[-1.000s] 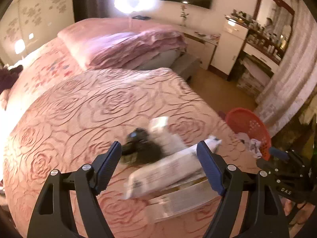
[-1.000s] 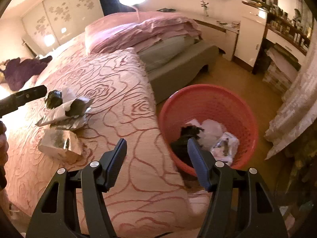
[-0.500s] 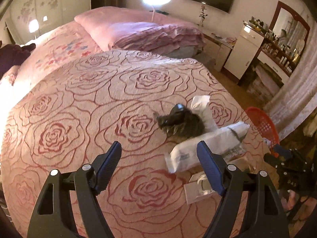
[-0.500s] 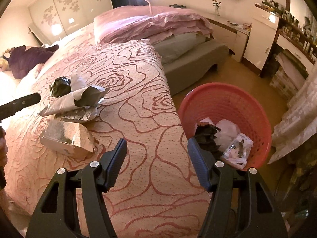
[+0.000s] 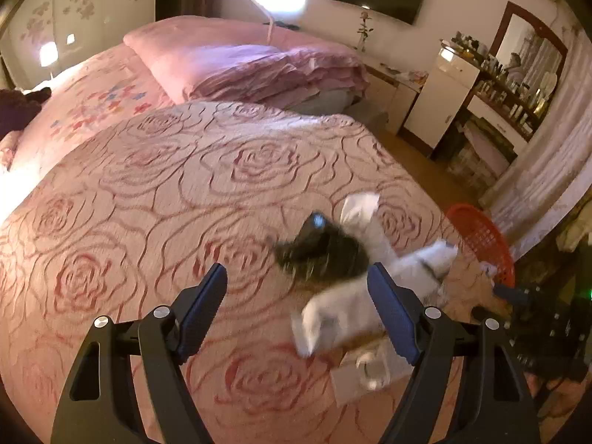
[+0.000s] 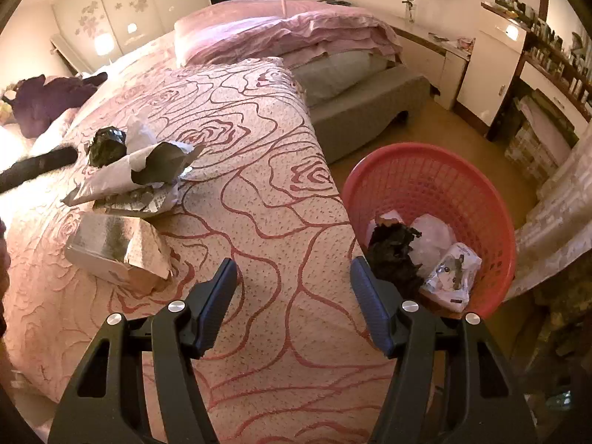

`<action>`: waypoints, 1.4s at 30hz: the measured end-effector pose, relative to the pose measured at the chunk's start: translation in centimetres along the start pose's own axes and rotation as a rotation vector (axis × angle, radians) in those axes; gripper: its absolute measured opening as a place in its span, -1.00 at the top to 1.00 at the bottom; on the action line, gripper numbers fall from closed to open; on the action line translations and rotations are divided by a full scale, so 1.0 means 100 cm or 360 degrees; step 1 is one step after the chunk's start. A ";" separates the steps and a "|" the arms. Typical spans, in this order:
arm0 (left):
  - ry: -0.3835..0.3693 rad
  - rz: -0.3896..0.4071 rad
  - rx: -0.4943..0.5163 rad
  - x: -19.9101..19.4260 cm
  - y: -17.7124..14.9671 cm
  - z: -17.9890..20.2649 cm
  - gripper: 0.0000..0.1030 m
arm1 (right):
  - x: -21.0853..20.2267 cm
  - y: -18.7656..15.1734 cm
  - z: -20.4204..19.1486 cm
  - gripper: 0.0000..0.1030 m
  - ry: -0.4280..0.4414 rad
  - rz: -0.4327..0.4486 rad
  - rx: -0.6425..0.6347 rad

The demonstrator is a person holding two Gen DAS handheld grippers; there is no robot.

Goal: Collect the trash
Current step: 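Move the left tool to the bed and grasp the black plastic bag, then grasp the white tissue on the bed with the right tool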

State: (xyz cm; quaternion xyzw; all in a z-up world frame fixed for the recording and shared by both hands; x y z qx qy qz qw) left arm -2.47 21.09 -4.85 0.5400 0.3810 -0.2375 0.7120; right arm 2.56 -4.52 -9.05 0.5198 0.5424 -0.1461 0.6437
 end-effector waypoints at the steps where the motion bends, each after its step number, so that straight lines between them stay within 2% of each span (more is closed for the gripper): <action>1: -0.0002 -0.0003 0.0005 0.003 0.004 0.002 -0.46 | 0.001 0.000 -0.001 -0.20 0.0000 -0.0002 -0.0001; 9: -0.0045 -0.0069 0.0017 0.034 0.019 0.007 -0.45 | 0.003 0.000 -0.003 -0.21 -0.0016 -0.0012 -0.0020; 12: -0.0066 -0.0115 0.0031 0.046 0.019 0.010 -0.14 | 0.004 0.000 -0.004 -0.24 -0.0021 -0.0012 -0.0029; 14: -0.0074 -0.0138 0.0023 0.051 0.017 0.011 0.20 | 0.004 -0.001 -0.004 -0.25 -0.0026 -0.0011 -0.0032; 17: -0.0081 -0.0135 0.0011 0.050 0.014 0.008 0.32 | 0.003 -0.002 -0.004 -0.25 -0.0031 -0.0011 -0.0036; 22: -0.0056 -0.0117 0.0019 0.041 0.005 0.004 0.35 | 0.003 -0.001 -0.006 -0.26 -0.0037 -0.0015 -0.0044; 29: 0.0012 -0.0091 -0.0074 0.025 -0.008 -0.017 0.35 | -0.005 0.006 -0.005 -0.26 -0.0029 0.0014 -0.0038; 36: 0.0085 -0.0033 -0.0166 0.004 -0.015 -0.039 0.35 | -0.016 0.029 -0.011 -0.26 -0.0037 0.0103 -0.0057; 42: 0.0139 -0.0004 -0.0172 -0.006 -0.021 -0.045 0.35 | -0.016 0.059 -0.035 -0.26 0.0042 0.0146 -0.0122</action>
Point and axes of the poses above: each gripper's, at about its wrist camera, not at the fingertips, and x roughly the way its jaws point, z to its right, y to its top, the point moved 1 cm from there along x, roughly the way its jaws point, and after that the axes turned 2 degrees about y, right-handed, at the moved point
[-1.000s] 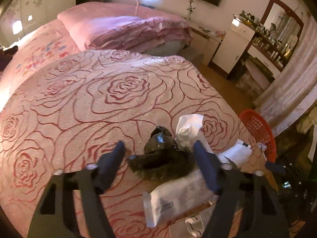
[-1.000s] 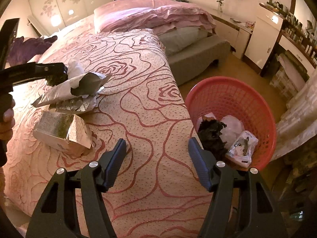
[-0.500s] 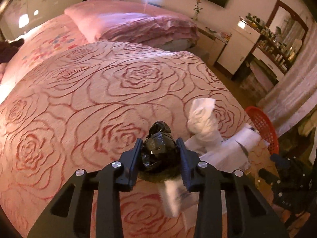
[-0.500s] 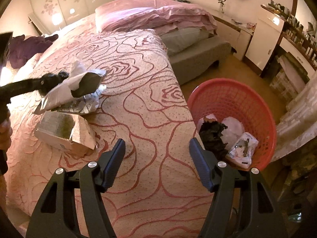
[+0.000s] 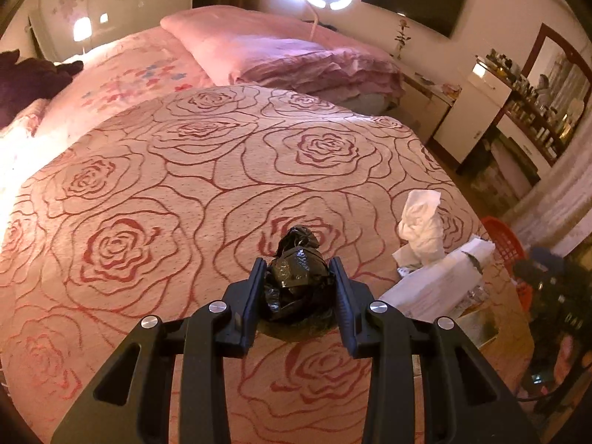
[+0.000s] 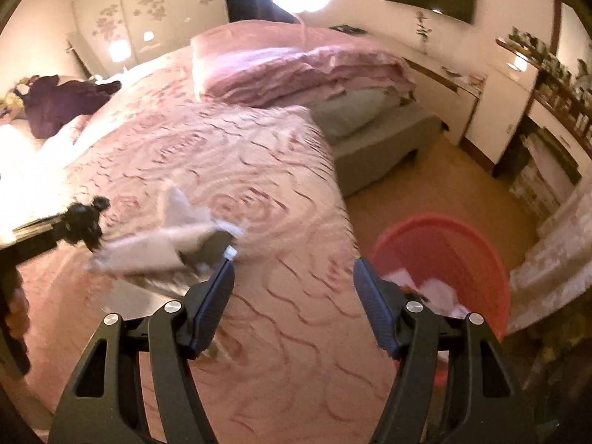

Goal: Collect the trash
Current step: 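Grasp the white tissue on the bed with the right tool, then carry the black bag and white tissue over the red wastebasket with both tools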

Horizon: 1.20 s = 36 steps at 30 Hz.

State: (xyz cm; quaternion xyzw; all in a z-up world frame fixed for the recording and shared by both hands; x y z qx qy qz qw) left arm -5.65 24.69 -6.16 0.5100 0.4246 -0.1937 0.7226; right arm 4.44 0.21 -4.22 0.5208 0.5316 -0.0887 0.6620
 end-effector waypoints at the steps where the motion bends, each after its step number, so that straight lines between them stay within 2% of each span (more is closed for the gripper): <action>1: 0.0005 0.0002 0.0002 -0.001 -0.001 -0.001 0.35 | 0.001 0.004 -0.005 -0.26 0.0014 0.0004 -0.0009; 7: -0.0008 -0.0002 -0.0016 -0.003 -0.006 -0.006 0.35 | 0.018 0.029 -0.037 -0.24 0.0095 -0.0006 -0.0103; 11: -0.0011 -0.0003 -0.0024 -0.005 -0.010 -0.009 0.35 | 0.036 0.034 -0.060 0.00 0.0142 -0.0068 -0.0184; 16: -0.0016 0.0000 -0.0040 -0.007 -0.015 -0.014 0.35 | 0.058 0.038 -0.082 0.07 0.0157 -0.0126 -0.0255; 19: -0.0019 -0.0007 -0.0056 -0.007 -0.017 -0.017 0.35 | 0.070 0.039 -0.092 0.18 0.0149 -0.0151 -0.0289; 23: -0.0020 -0.0013 -0.0068 -0.007 -0.020 -0.021 0.35 | 0.081 0.037 -0.092 0.43 0.0150 -0.0187 -0.0278; 25: -0.0020 -0.0015 -0.0075 -0.006 -0.021 -0.022 0.35 | 0.082 0.038 -0.090 0.48 0.0150 -0.0188 -0.0250; 36: -0.0017 0.0021 -0.0059 -0.015 -0.016 -0.017 0.35 | 0.052 0.054 -0.070 0.52 0.0145 -0.0044 -0.0134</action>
Point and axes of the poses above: each gripper's, at about its wrist camera, not at the fingertips, and x roughly the way its jaws point, z to its right, y to its top, the point moved 1 cm from there along x, roughly the way its jaws point, and after that the axes turned 2 degrees about y, right-handed, at the moved point
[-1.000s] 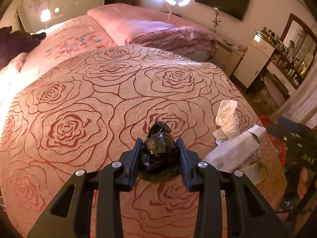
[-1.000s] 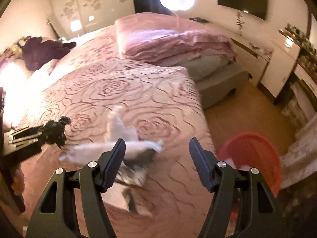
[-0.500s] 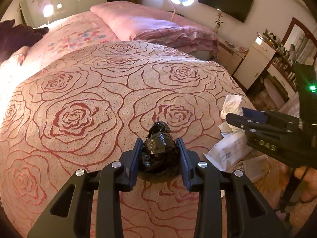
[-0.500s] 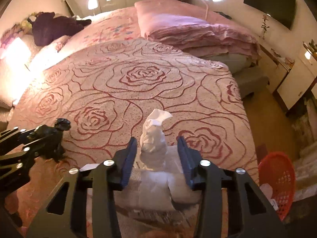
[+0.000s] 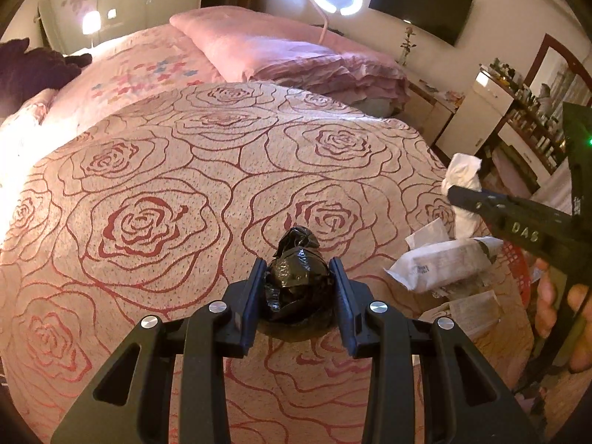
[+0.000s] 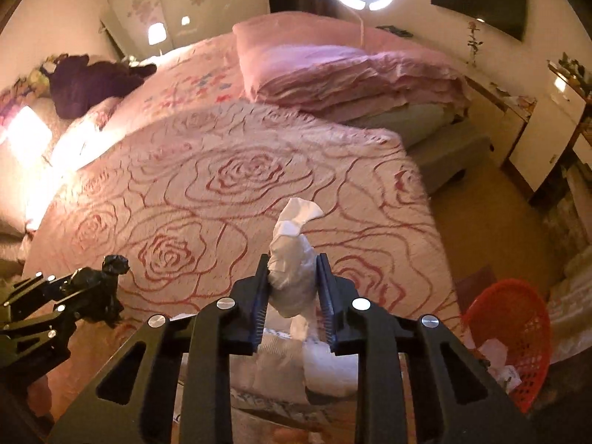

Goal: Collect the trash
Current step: 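Carry the black bag and white tissue over the red wastebasket with both tools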

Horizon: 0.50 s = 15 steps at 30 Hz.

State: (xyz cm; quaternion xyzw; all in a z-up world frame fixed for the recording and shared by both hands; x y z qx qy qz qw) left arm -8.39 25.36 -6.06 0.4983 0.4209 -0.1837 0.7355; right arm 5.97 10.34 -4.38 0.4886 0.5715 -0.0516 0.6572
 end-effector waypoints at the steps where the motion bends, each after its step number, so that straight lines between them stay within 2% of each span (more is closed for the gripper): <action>1: 0.0000 0.0007 0.0002 -0.002 0.001 0.001 0.35 | -0.004 0.001 0.003 0.52 0.0000 0.0016 0.0013; 9: -0.0003 0.0032 0.0025 -0.007 0.007 0.008 0.35 | -0.034 0.007 0.017 0.52 0.0003 0.0126 0.0072; 15: -0.0012 0.0042 0.0057 -0.009 0.011 0.018 0.35 | -0.043 -0.005 0.023 0.52 -0.0038 0.0122 0.0078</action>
Point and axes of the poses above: each gripper's, at about its wrist camera, not at the fingertips, and x roughly the way its jaws point, z to its right, y to its top, the point moved 1 cm from there along x, roughly the way its jaws point, and after that the axes turned 2 degrees about y, right-handed, at the moved point
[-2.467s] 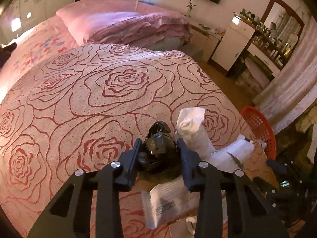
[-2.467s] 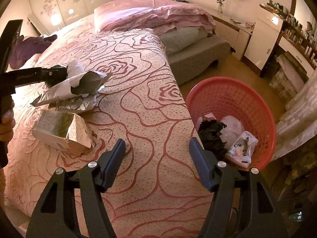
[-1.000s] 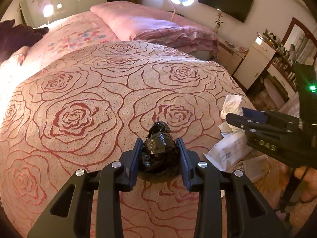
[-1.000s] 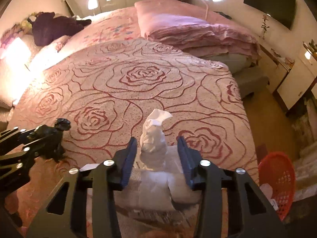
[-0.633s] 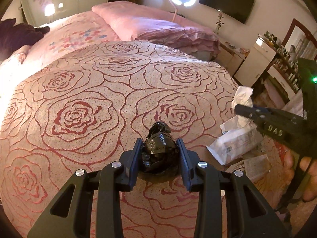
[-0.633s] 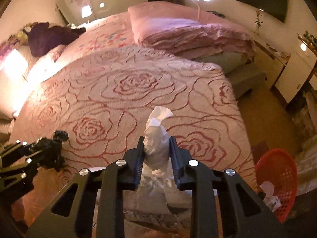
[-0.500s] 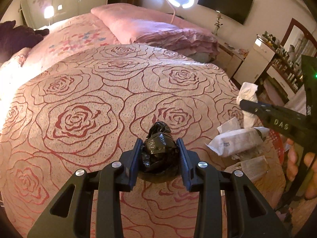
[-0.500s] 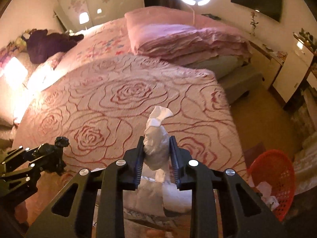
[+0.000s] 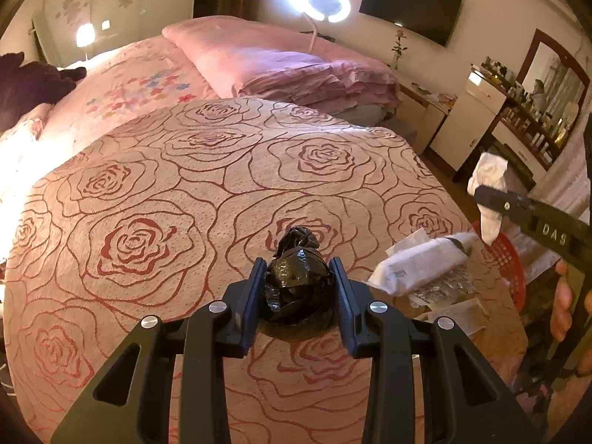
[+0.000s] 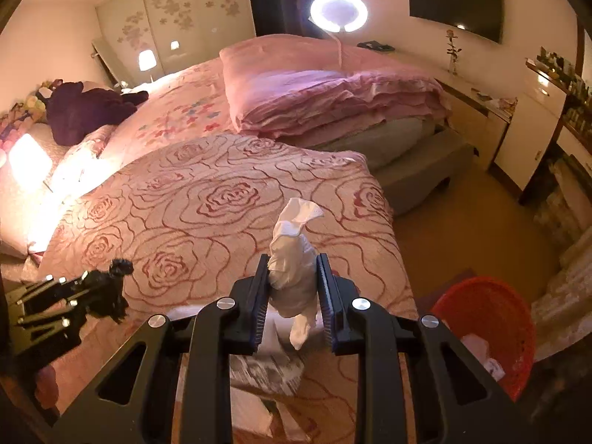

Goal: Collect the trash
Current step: 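Carry the black bag and white tissue over the red wastebasket with both tools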

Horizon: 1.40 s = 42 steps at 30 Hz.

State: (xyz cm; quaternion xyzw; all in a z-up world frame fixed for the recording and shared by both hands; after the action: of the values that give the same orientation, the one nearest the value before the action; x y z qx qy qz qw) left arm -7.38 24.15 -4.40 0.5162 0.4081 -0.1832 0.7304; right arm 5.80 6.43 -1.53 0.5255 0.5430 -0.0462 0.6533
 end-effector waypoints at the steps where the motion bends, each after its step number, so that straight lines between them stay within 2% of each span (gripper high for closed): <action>1: -0.0002 0.0002 0.0005 -0.001 0.001 0.002 0.35 | -0.001 -0.002 0.002 0.52 -0.0006 -0.0001 0.0004; 18: -0.0033 0.0036 0.0119 -0.010 0.009 0.043 0.35 | -0.024 -0.037 0.036 0.52 -0.0086 0.0012 0.0126; 42: -0.0172 0.0017 0.0397 -0.002 0.013 0.135 0.35 | -0.055 -0.073 0.105 0.52 -0.0224 0.0051 0.0356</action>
State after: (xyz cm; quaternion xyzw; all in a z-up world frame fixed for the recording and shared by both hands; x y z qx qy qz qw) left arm -1.11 12.48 -1.60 0.5945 0.3394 -0.2562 0.6824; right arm 5.90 -7.35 -3.49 0.5992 0.4788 -0.1327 0.6278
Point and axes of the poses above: each gripper's, at about its wrist camera, not at the fingertips, and x roughly the way its jaws point, z to its right, y to its top, the point moved 1 cm from there along x, roughly the way its jaws point, and after that the axes turned 2 degrees about y, right-handed, at the moved point
